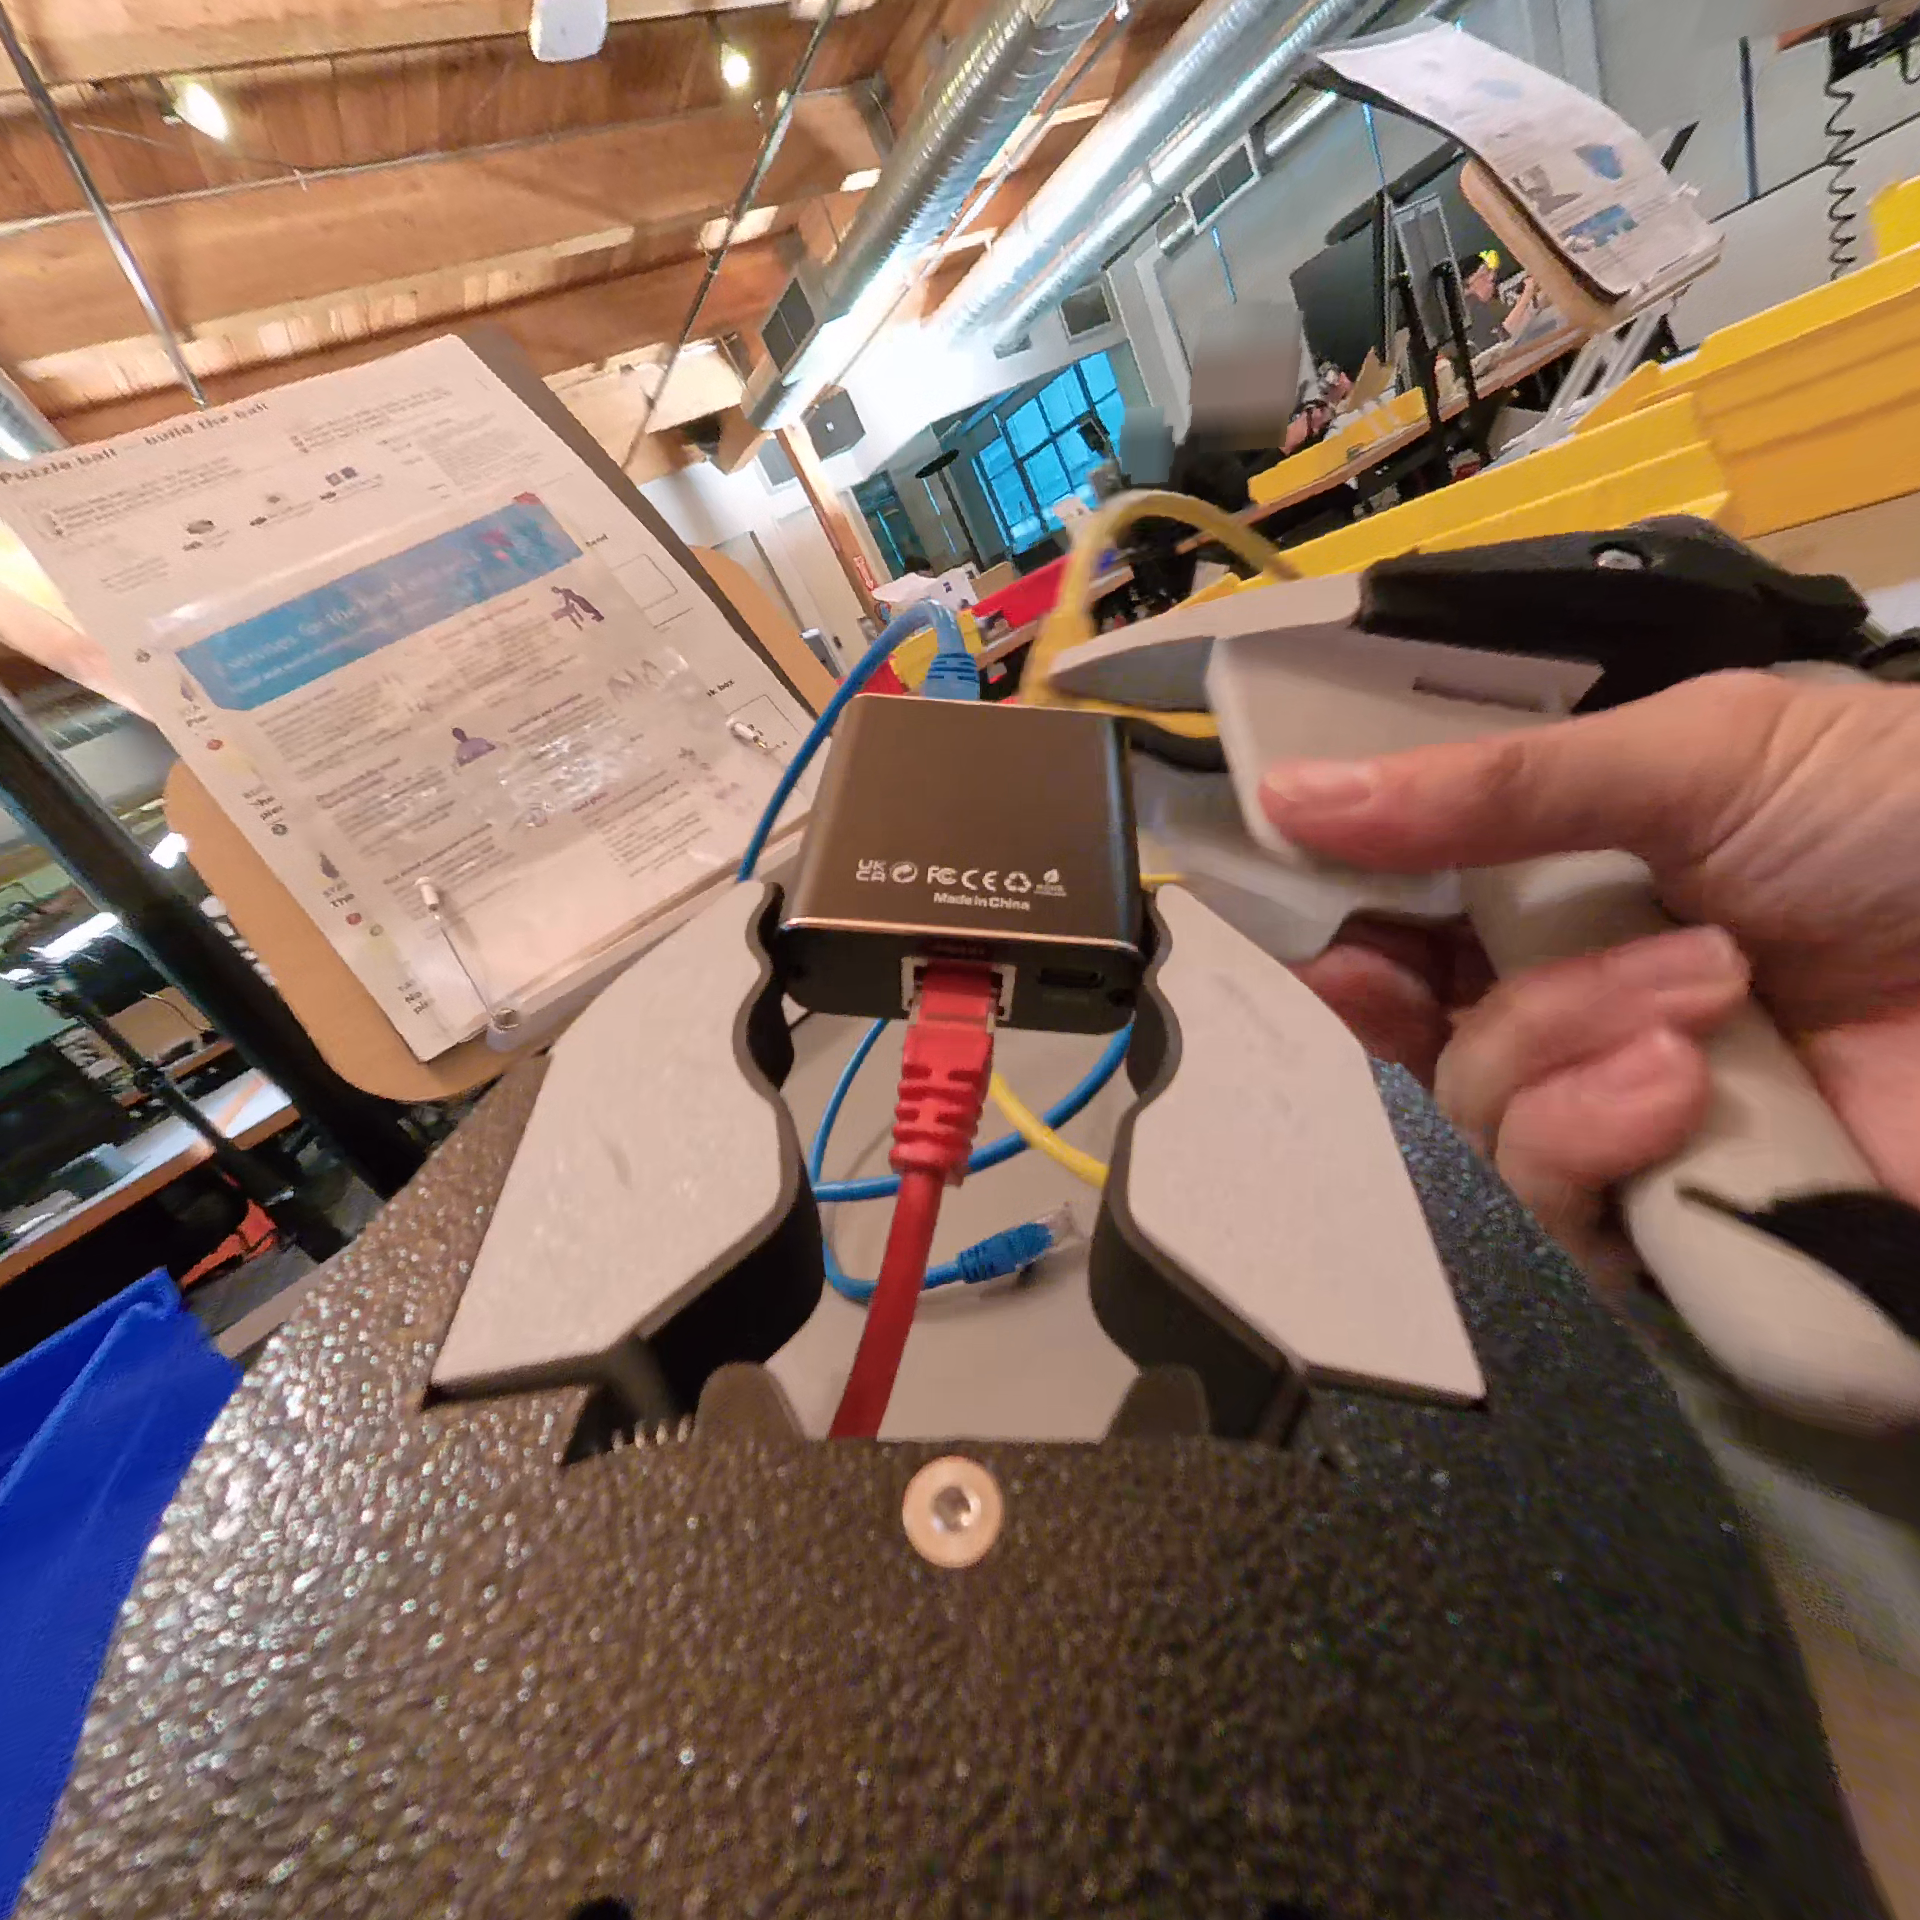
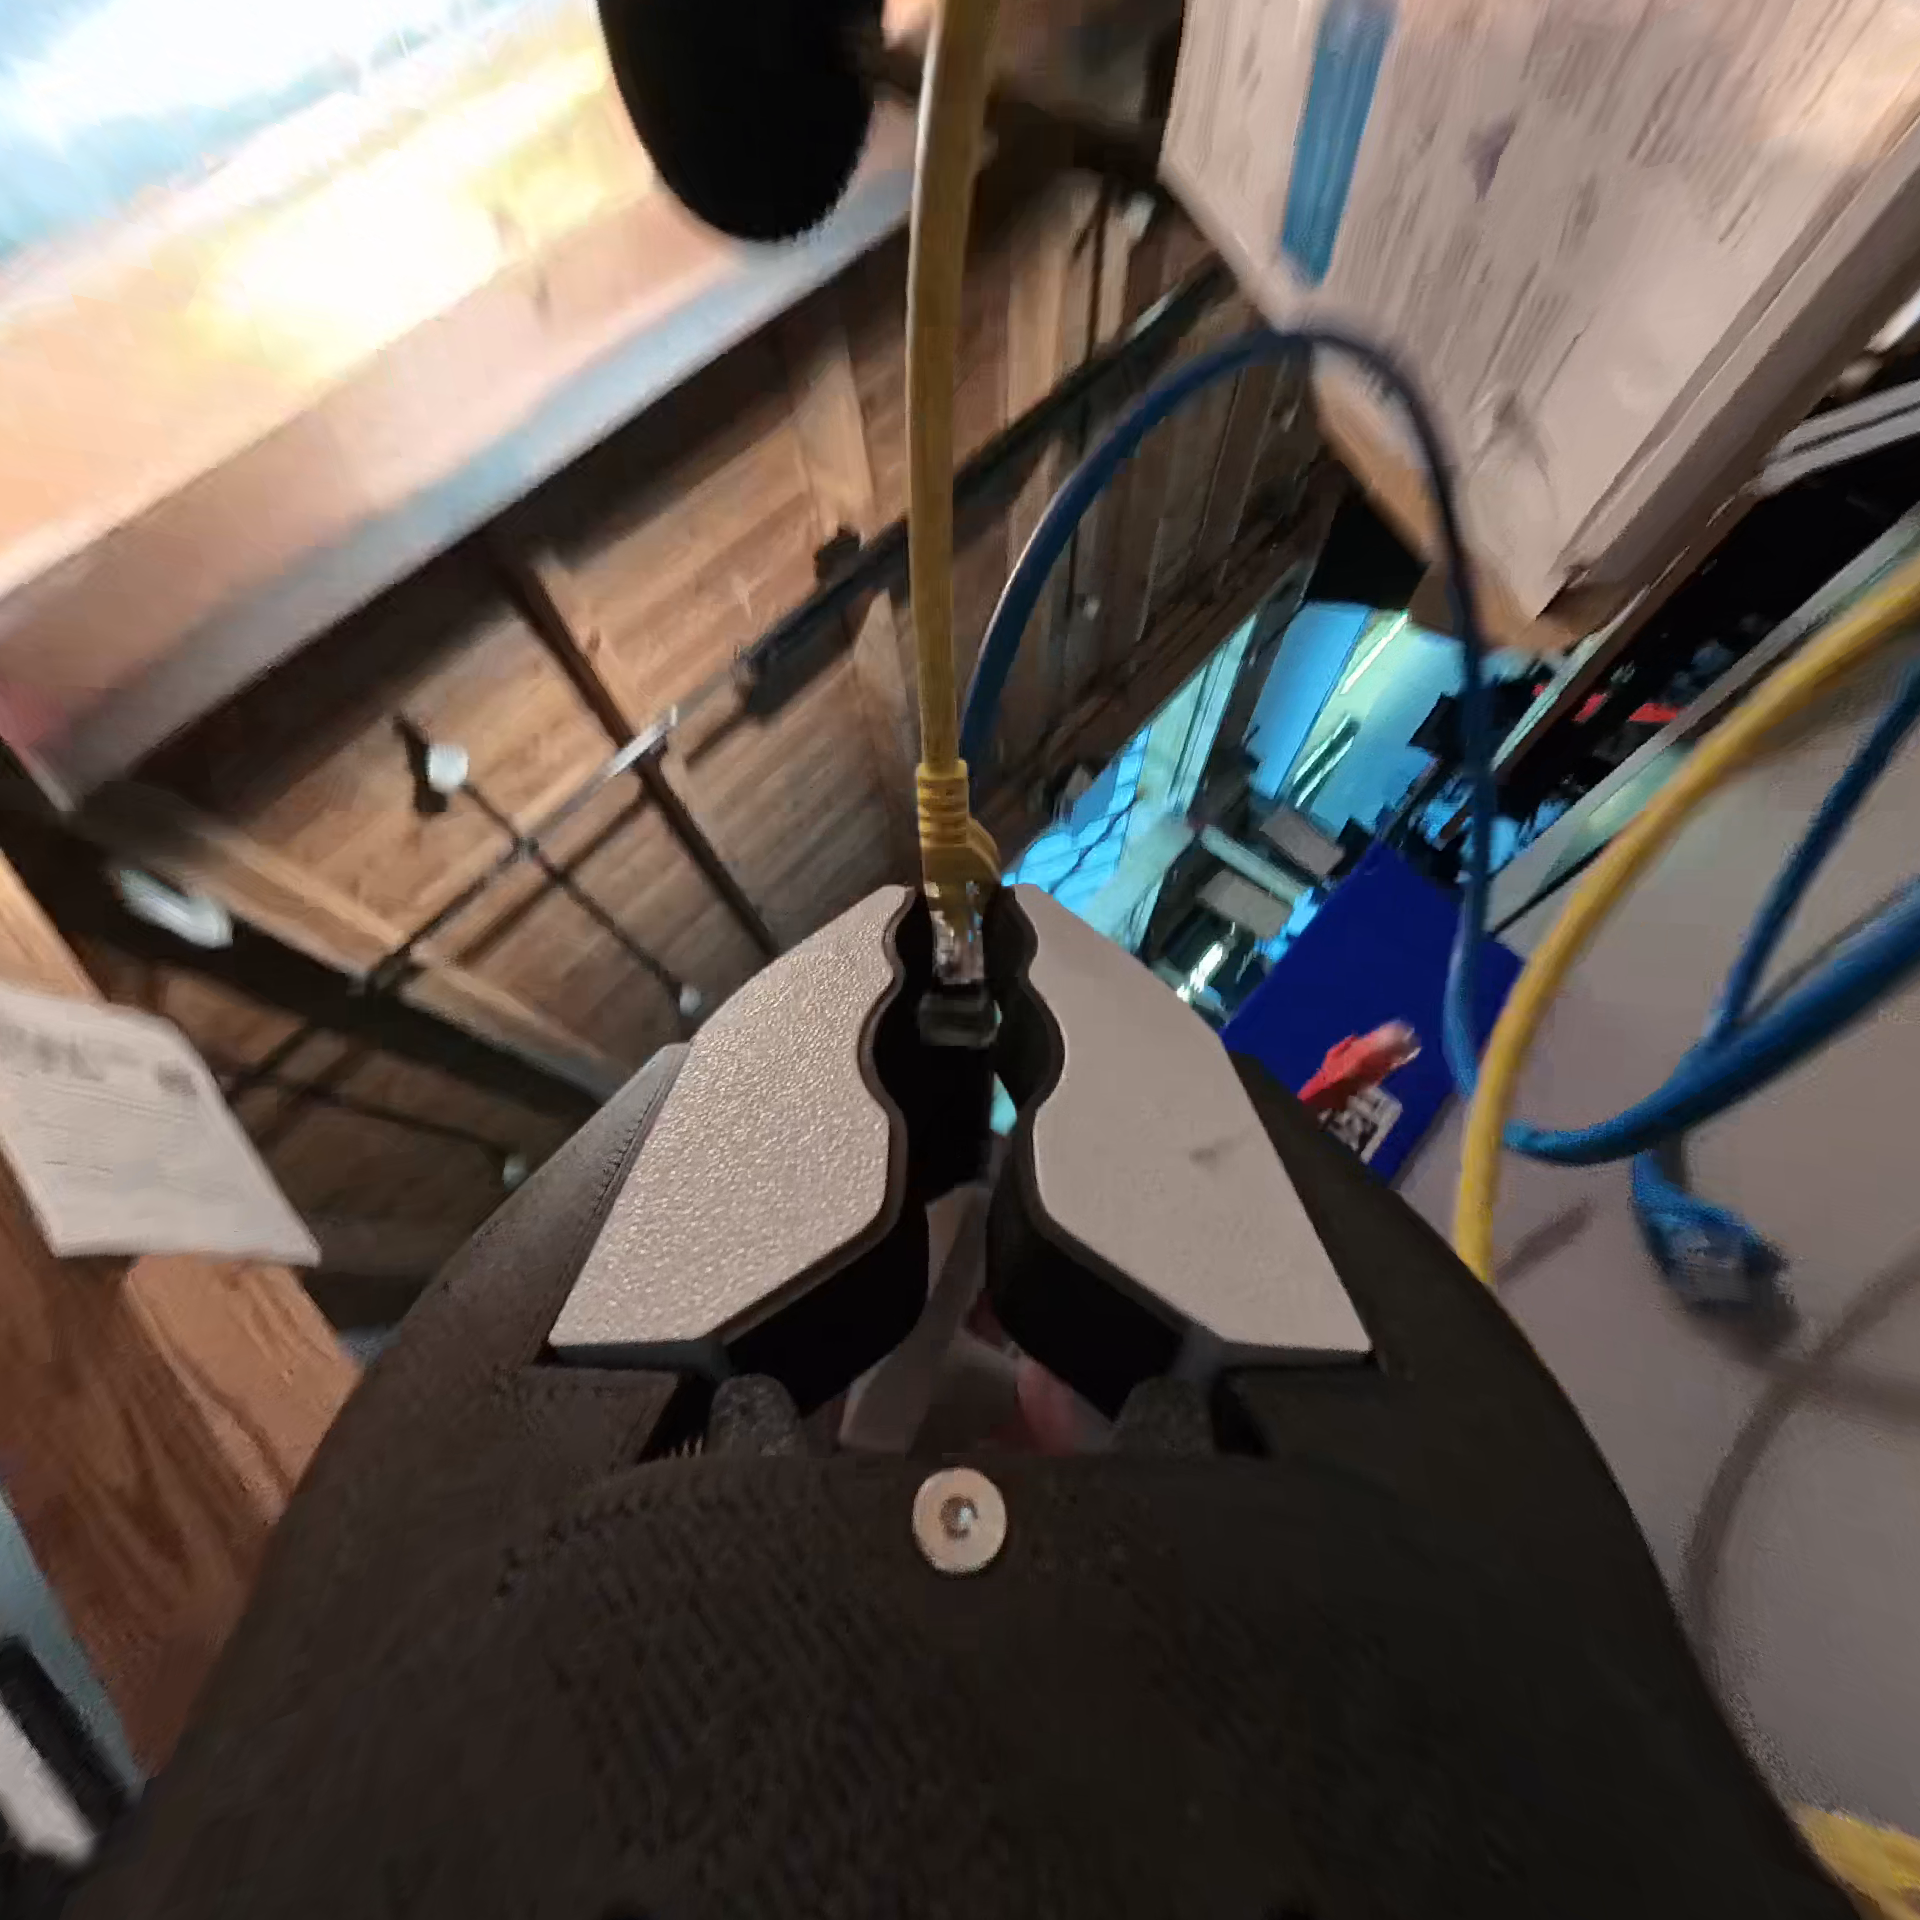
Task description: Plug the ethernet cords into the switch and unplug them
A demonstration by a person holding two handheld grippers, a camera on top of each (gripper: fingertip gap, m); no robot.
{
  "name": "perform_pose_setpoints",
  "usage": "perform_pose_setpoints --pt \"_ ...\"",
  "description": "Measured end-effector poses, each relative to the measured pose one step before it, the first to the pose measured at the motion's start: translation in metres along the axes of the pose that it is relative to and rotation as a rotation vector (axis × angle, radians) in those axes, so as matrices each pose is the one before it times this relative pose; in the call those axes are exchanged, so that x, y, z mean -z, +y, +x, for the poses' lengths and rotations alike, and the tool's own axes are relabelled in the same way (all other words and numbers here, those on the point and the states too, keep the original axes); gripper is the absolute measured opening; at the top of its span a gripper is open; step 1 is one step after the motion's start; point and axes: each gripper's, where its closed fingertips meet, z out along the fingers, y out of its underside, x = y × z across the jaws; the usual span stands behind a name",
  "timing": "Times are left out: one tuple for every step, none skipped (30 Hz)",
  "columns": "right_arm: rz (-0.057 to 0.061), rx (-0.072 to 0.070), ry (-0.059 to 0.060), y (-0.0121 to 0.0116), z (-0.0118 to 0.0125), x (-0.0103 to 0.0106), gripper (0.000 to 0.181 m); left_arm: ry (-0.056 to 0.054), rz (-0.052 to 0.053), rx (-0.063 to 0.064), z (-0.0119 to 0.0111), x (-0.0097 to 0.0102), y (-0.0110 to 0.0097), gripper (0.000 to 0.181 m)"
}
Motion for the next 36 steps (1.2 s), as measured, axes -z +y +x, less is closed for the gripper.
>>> perform_pose_setpoints --pt "0.0521 0.0091 0.014 -0.0167 0.00252 0.00586 0.012 -0.017 0.0027 0.008 -0.00446 0.00177 -0.00009 0.063" --pt "-0.0365 0.0626 0.0244 -0.00631 0.00273 0.00329 0.012 -0.008 0.0001 0.0226 -0.00414 0.00106 0.00114 0.063" --pt "-0.1076 0.0967 0.0397 0.00656 0.00287 0.00097 0.012 -0.0093 0.0013 0.0207 -0.00387 0.0006 0.00145 0.063" --pt "-0.0459 0.0752 0.0351 0.00202 -0.00158 0.00171 0.012 -0.0107 0.0038 0.0113 -0.00331 0.00039 0.00032 0.063" --pt "-0.0251 0.0476 -0.0278 -0.00124 -0.01096 0.00154 0.012 -0.0096 0.0023 0.0092 -0.00246 0.00019 0.00006 0.063" --pt "-0.0493 0.0314 -0.0339 -0.00001 -0.01123 0.00074 0.012 -0.0111 0.0005 0.0099 -0.00214 0.00035 0.00064 0.063" --pt "-0.0325 0.0297 0.0081 -0.0037 -0.00548 0.00169 0.012 -0.0083 0.0006 0.0093 -0.00166 0.00044 0.00073 0.063" --pt "-0.0326 0.0308 -0.0154 -0.00622 -0.00815 0.00235 0.012 -0.002 -0.0001 0.0075 -0.00118 0.00044 0.00058 0.063" --pt "-0.0527 0.025 -0.0214 -0.00626 -0.00829 0.00276 0.012 0.0003 -0.0004 0.0073 -0.0011 0.00029 0.00071 0.063" --pt "-0.0335 0.0469 0.0281 -0.01017 -0.00219 0.0048 0.012 0.0016 0.0 0.0093 -0.00089 0.00018 0.00069 0.063" --pt "-0.0352 0.0615 0.024 -0.01128 -0.00178 0.00662 0.012 0.0044 -0.0002 0.0127 -0.00044 -0.0001 0.0007 0.063" --pt "-0.0559 0.0391 -0.0152 -0.0096 -0.00501 0.00701 0.012 0.0024 -0.0015 0.0133 -0.00055 -0.00016 0.00062 0.063" --pt "-0.0461 0.0206 -0.0191 -0.01033 -0.00522 0.00784 0.012 -0.0008 -0.0027 0.0085 -0.00071 -0.00014 0.00069 0.063" --pt "-0.0334 0.0166 -0.0052 -0.01106 -0.00305 0.00864 0.012 0.0032 -0.0029 0.0043 0.00011 -0.0002 0.00064 0.063" --pt "-0.0416 0.0192 -0.013 -0.00924 -0.00263 0.00884 0.012 0.0054 -0.0012 0.0041 0.00064 -0.00028 0.00022 0.063" --pt "-0.0307 0.0166 -0.0052 -0.00998 -0.00017 0.00941 0.012 0.0032 0.0007 0.0033 0.00054 -0.00023 -0.00002 0.063" --pt "-0.0224 0.0205 0.0005 -0.0101 0.00174 0.00966 0.012 0.0051 0.0002 0.0023 0.00098 -0.00034 -0.00002 0.063" --pt "-0.046 0.0197 -0.0021 -0.00636 0.00338 0.00935 0.012 0.0083 -0.0011 0.0022 0.00137 -0.00044 0.00019 0.063" --pt "-0.0406 0.0136 0.0315 -0.00575 0.00988 0.01039 0.012 0.0059 -0.0016 -0.0009 0.00129 -0.00034 0.00033 0.063" --pt "-0.033 0.0084 0.0348 -0.00525 0.01264 0.01079 0.012 0.004 -0.0019 -0.0041 0.00101 -0.00025 0.0003 0.063" --pt "-0.0516 0.0069 -0.008 -0.0017 0.00942 0.01033 0.012 0.0047 -0.0009 -0.0023 0.00113 -0.00032 0.00019 0.063" --pt "-0.0561 0.0014 -0.0142 0.00105 0.00971 0.01058 0.012 0.005 0.0005 0.001 0.0009 -0.00017 -0.0001 0.063" --pt "-0.0419 -0.0075 0.0375 0.00123 0.01702 0.01101 0.012 0.0042 0.0008 0.0016 0.00063 -0.00025 -0.00006 0.063" --pt "-0.0486 0.0088 0.0389 0.00382 0.0178 0.01005 0.012 0.0019 -0.0001 0.0012 0.0002 -0.00027 0.0001 0.063" --pt "-0.052 0.0055 0.0279 0.00643 0.01704 0.00871 0.012 0.0015 -0.0009 0.0018 0.00017 -0.0003 0.00022 0.063" --pt "-0.0331 -0.0233 0.0487 0.00572 0.0208 0.00753 0.012 0.002 -0.0007 0.0026 0.00019 -0.0004 0.00024 0.063" --pt "-0.0182 -0.0387 0.0405 0.00461 0.02032 0.00503 0.012 0.0014 0.0002 0.0041 0.00008 -0.00046 0.00005 0.063" --pt "-0.017 -0.0437 0.0394 0.00484 0.01965 0.00276 0.012 0.0004 0.0013 0.0054 -0.00018 -0.00061 -0.00012 0.063" --pt "-0.0317 -0.0279 0.0483 0.007 0.01989 0.00102 0.012 0.0021 0.0013 0.0059 0.00008 -0.00061 -0.00012 0.063" --pt "-0.0352 -0.021 0.0373 0.00801 0.01615 -0.00134 0.012 0.0022 0.0001 0.0054 0.00012 -0.00073 0.00006 0.063" --pt "-0.0372 -0.0198 0.0127 0.00831 0.01033 -0.00411 0.012 0.0003 -0.0003 0.0031 -0.00024 -0.00049 0.00016 0.063" --pt "-0.038 -0.012 0.02 0.00826 0.0096 -0.00592 0.012 0.0018 -0.0009 0.0011 -0.00021 -0.00055 0.00026 0.063" --pt "-0.0322 -0.0181 0.0215 0.00717 0.00845 -0.00663 0.012 0.0054 -0.0021 0.0022 0.00023 -0.00053 0.00046 0.063" --pt "-0.0156 -0.0305 0.0011 0.00468 0.00505 -0.00717 0.012 0.0051 -0.0019 0.0043 0.00027 -0.00034 0.00041 0.063" --pt "0.0055 -0.0276 0.0014 0.00141 0.00514 -0.00662 0.012 0.0038 -0.0006 0.0046 0.00016 -0.00023 0.0002 0.063" --pt "0.0182 -0.0274 0.0099 0.00002 0.00595 -0.00558 0.012 0.0049 0.0 0.0033 0.00033 -0.0001 0.00005 0.063"
